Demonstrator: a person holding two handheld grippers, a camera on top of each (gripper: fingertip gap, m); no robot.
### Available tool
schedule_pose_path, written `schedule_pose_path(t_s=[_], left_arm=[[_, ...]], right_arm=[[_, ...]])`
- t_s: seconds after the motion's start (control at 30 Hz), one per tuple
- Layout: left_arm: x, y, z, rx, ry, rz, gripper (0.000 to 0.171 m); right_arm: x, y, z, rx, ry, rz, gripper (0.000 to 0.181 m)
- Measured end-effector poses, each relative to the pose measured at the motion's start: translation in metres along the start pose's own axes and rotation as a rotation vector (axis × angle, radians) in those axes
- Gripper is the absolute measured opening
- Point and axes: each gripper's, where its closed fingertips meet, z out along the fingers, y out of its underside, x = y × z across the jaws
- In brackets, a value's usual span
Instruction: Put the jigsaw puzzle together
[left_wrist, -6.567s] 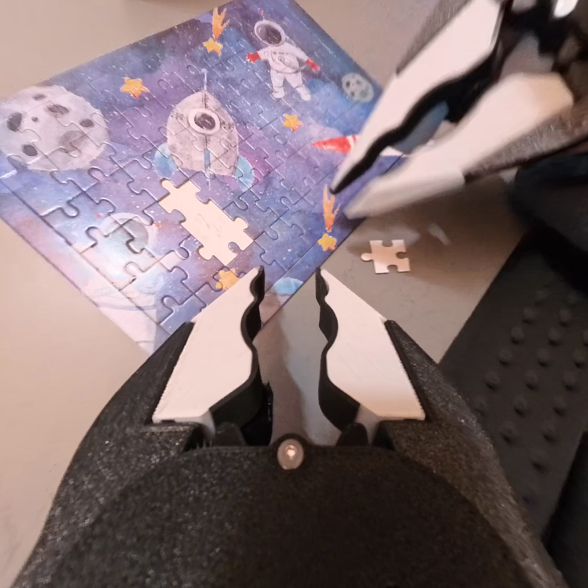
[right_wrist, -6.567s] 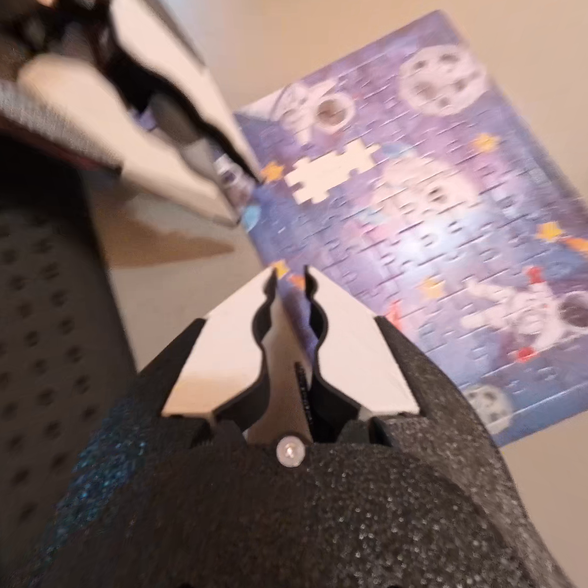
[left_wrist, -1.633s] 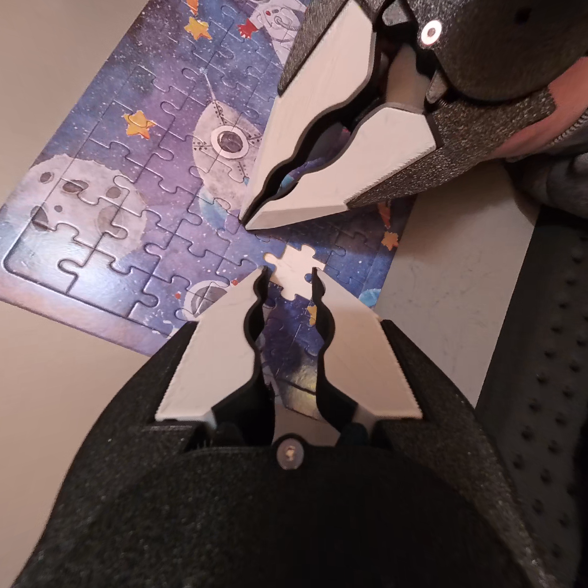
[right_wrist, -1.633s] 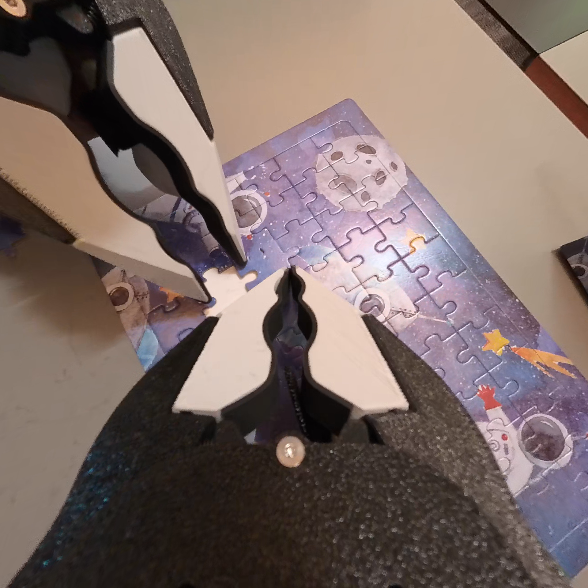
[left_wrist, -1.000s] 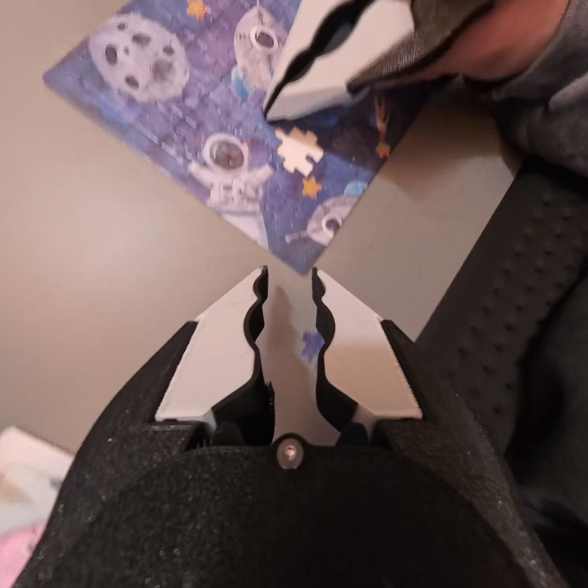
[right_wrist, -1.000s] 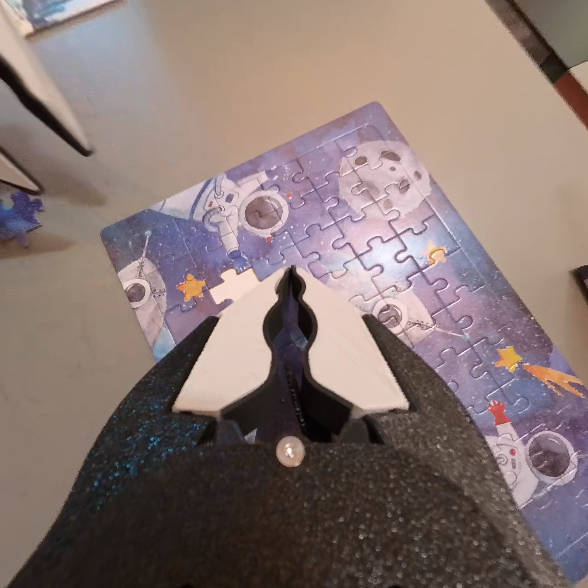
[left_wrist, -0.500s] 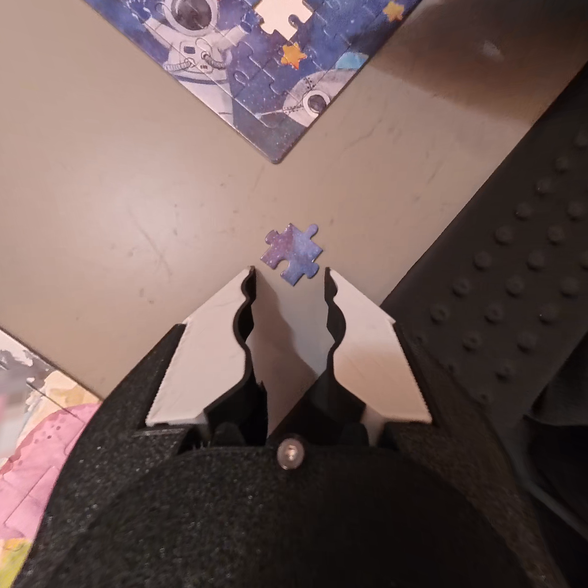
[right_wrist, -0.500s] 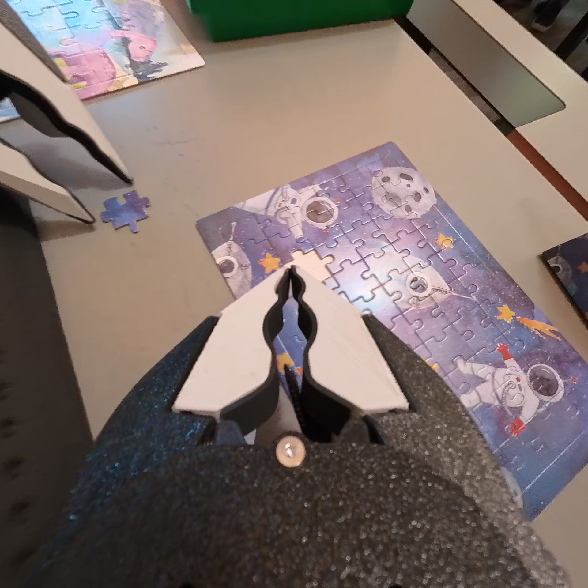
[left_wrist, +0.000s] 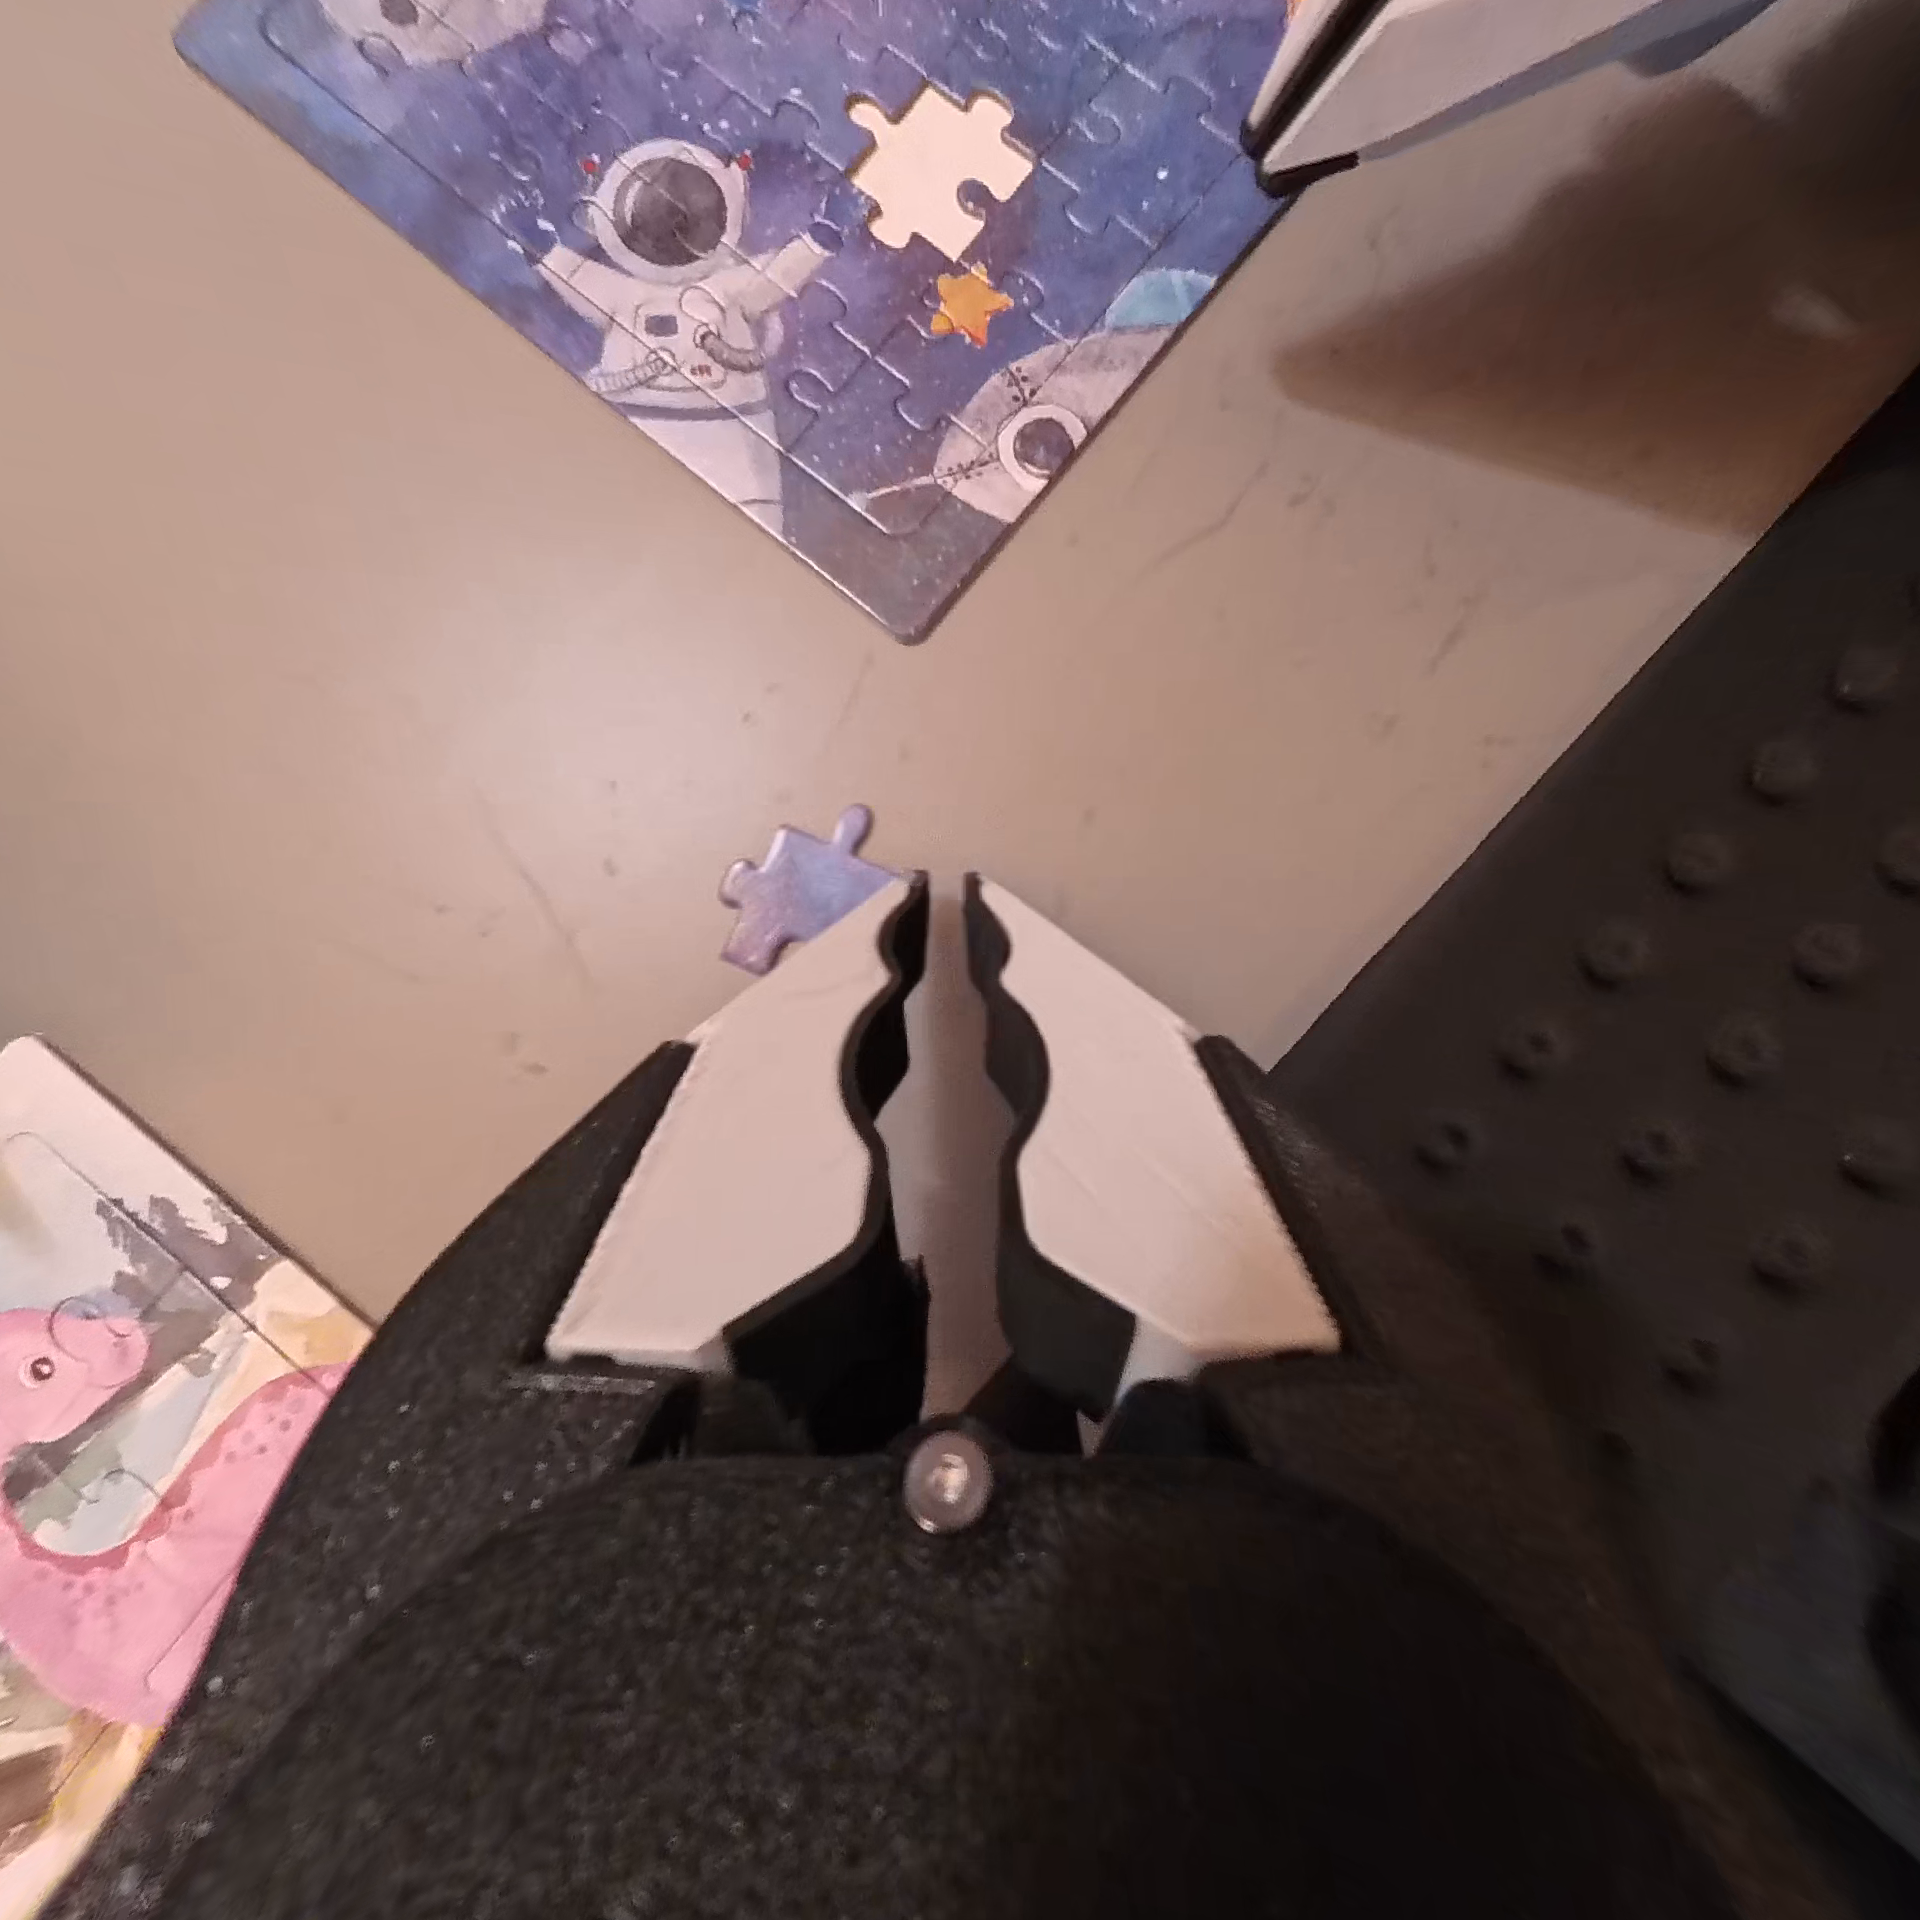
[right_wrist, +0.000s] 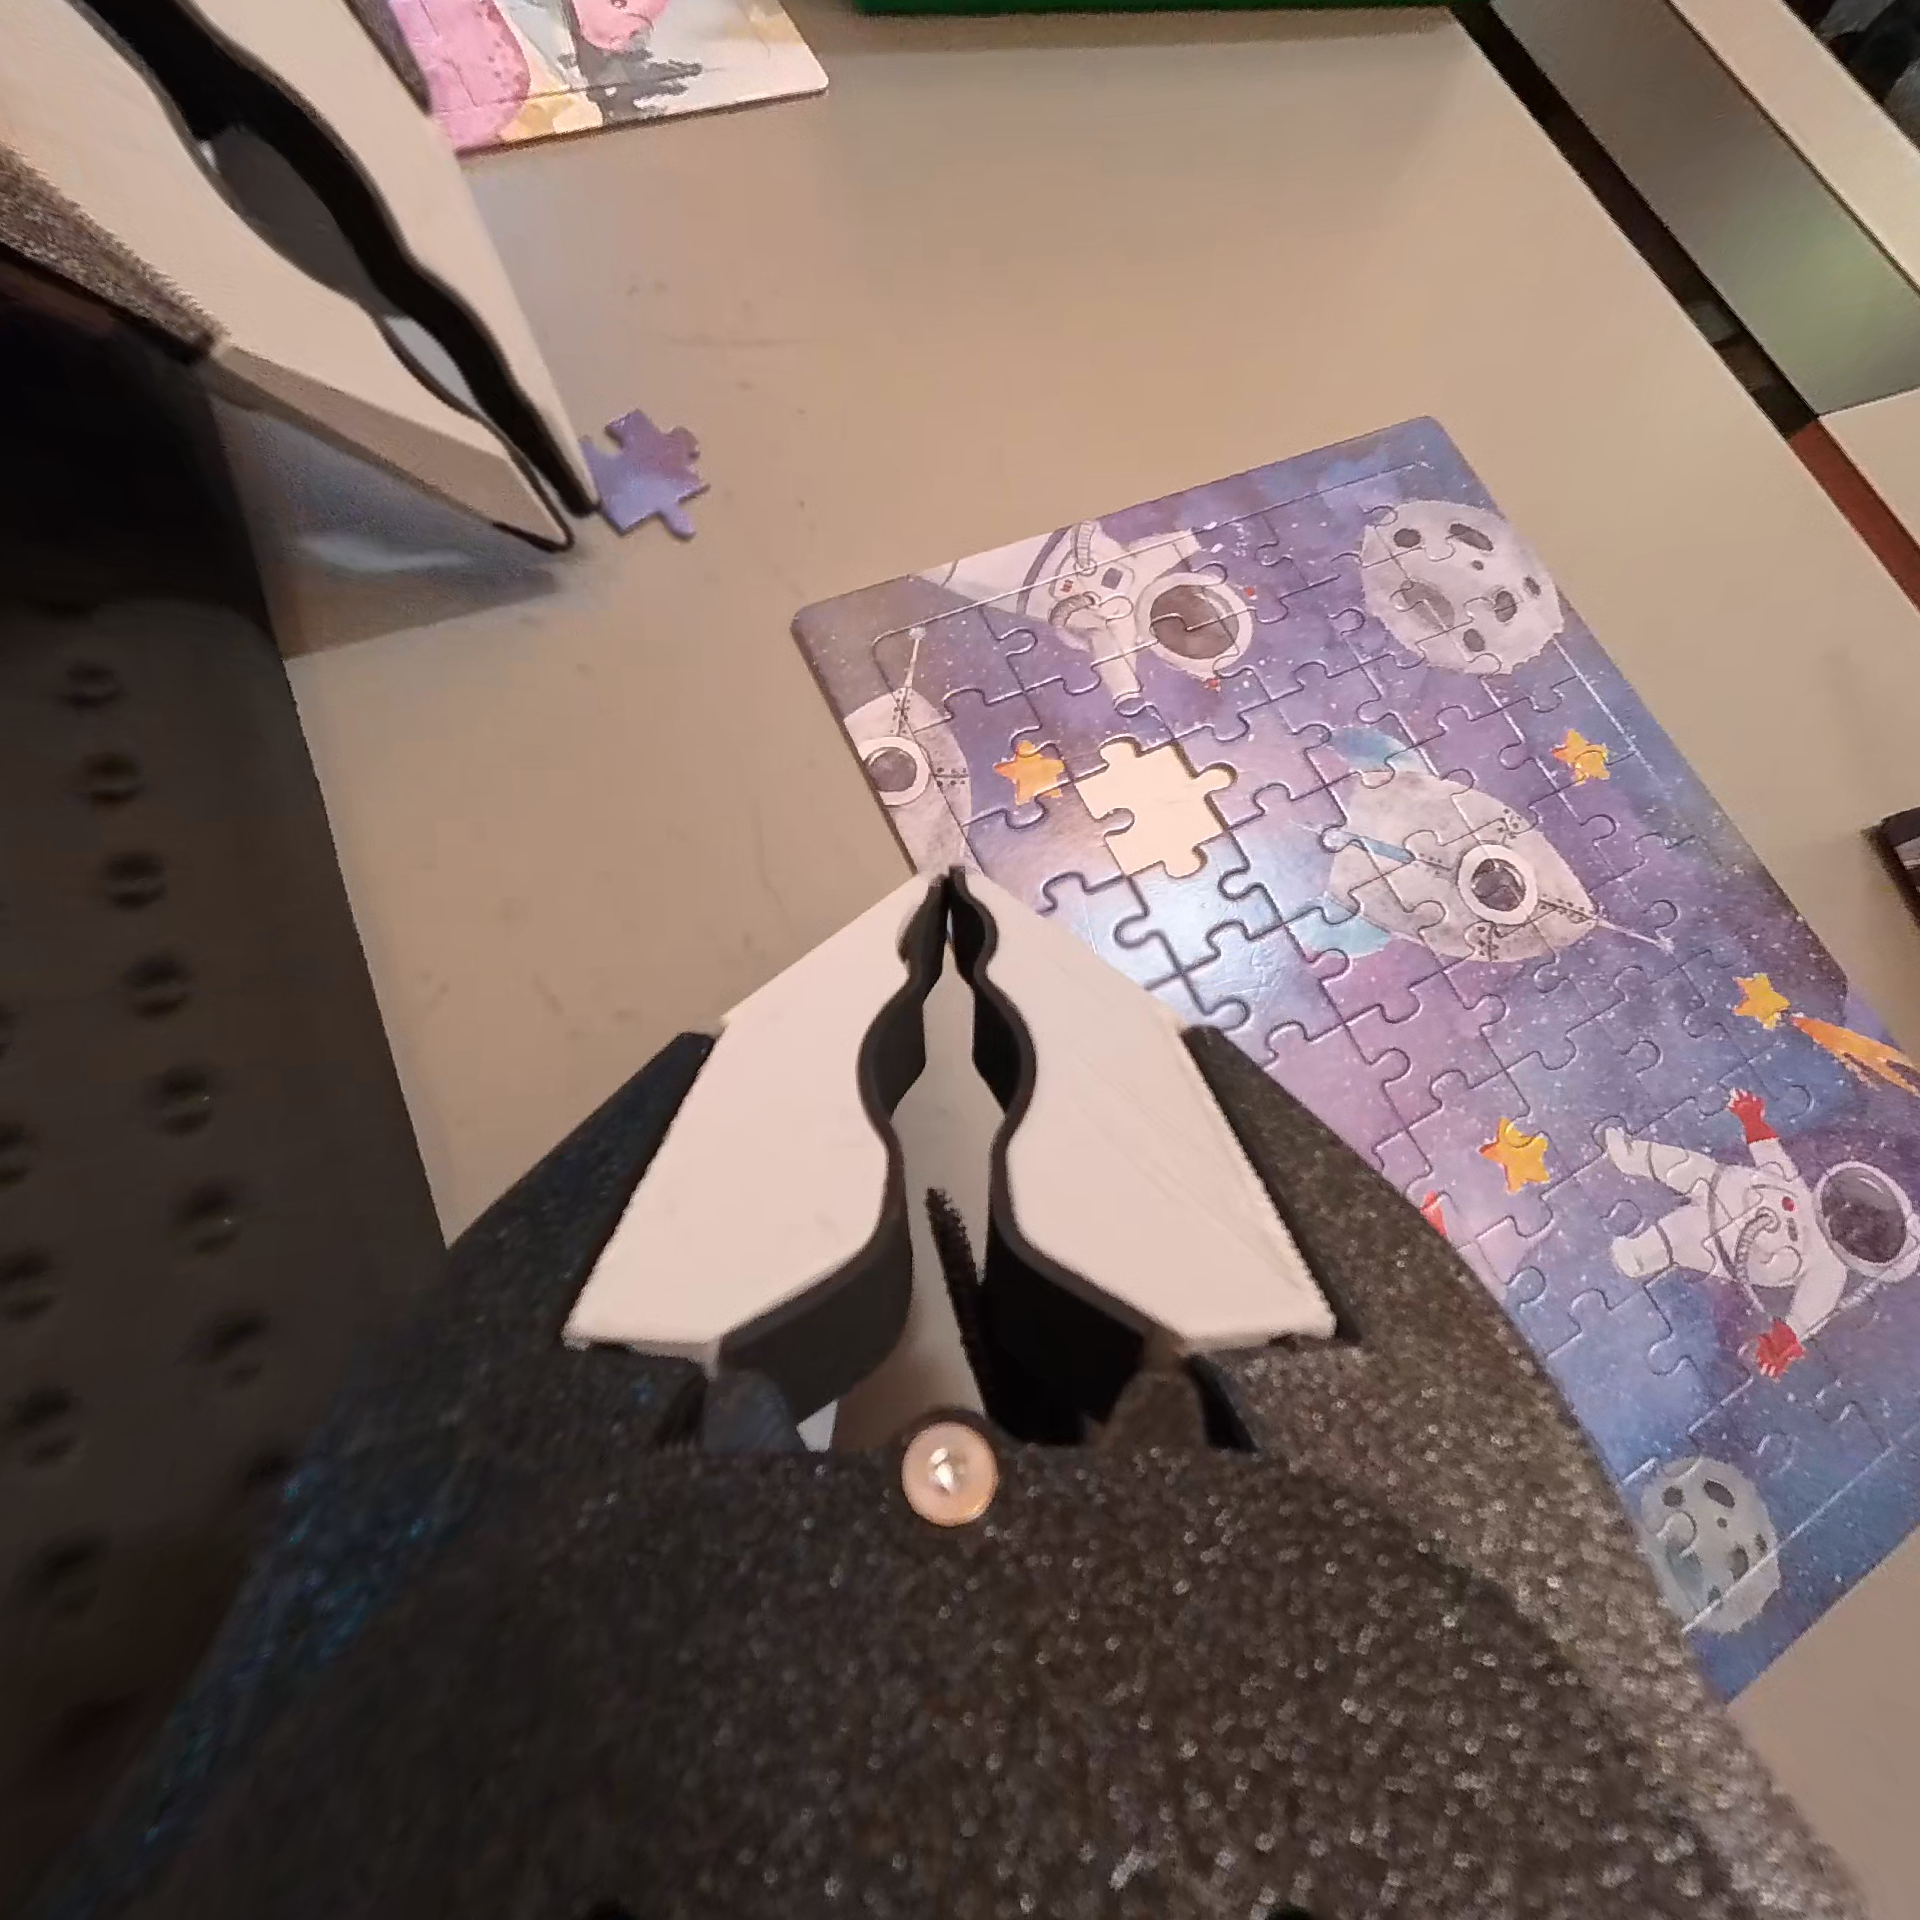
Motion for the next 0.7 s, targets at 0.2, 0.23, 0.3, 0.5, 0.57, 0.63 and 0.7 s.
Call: schedule_pose_path(t_s=[0.2, 0.23, 0.3, 0.5, 0.57, 0.63, 0.7], left_arm=[[-0.012, 0.004, -0.013, 0.009, 0.008, -0.050, 0.022], [-0.018, 0.007, -0.016, 0.008, -0.001, -0.063, 0.024], [-0.028, 0.012, -0.017, 0.009, -0.008, -0.054, 0.032], [-0.029, 0.013, -0.010, 0.093, 0.202, 0.160, 0.040], [-0.035, 0.020, -0.006, 0.054, 0.233, 0.204, 0.040], [-0.037, 0.017, -0.004, 0.068, 0.265, 0.213, 0.040], [-0.036, 0.015, -0.001, 0.077, 0.279, 0.220, 0.039]], right_arm=[[0.002, 0.004, -0.001, -0.004, -0.026, 0.026, 0.000], [0.002, 0.003, 0.000, 0.000, -0.030, 0.027, 0.000], [0.001, 0.001, 0.003, 0.010, -0.042, 0.027, 0.000], [-0.002, -0.003, 0.005, 0.047, -0.073, 0.038, 0.000], [0.000, -0.001, 0.003, 0.053, -0.068, 0.044, 0.000], [0.002, 0.001, 0.001, 0.063, -0.061, 0.060, 0.000], [0.005, 0.002, 0.000, 0.067, -0.057, 0.076, 0.000]])
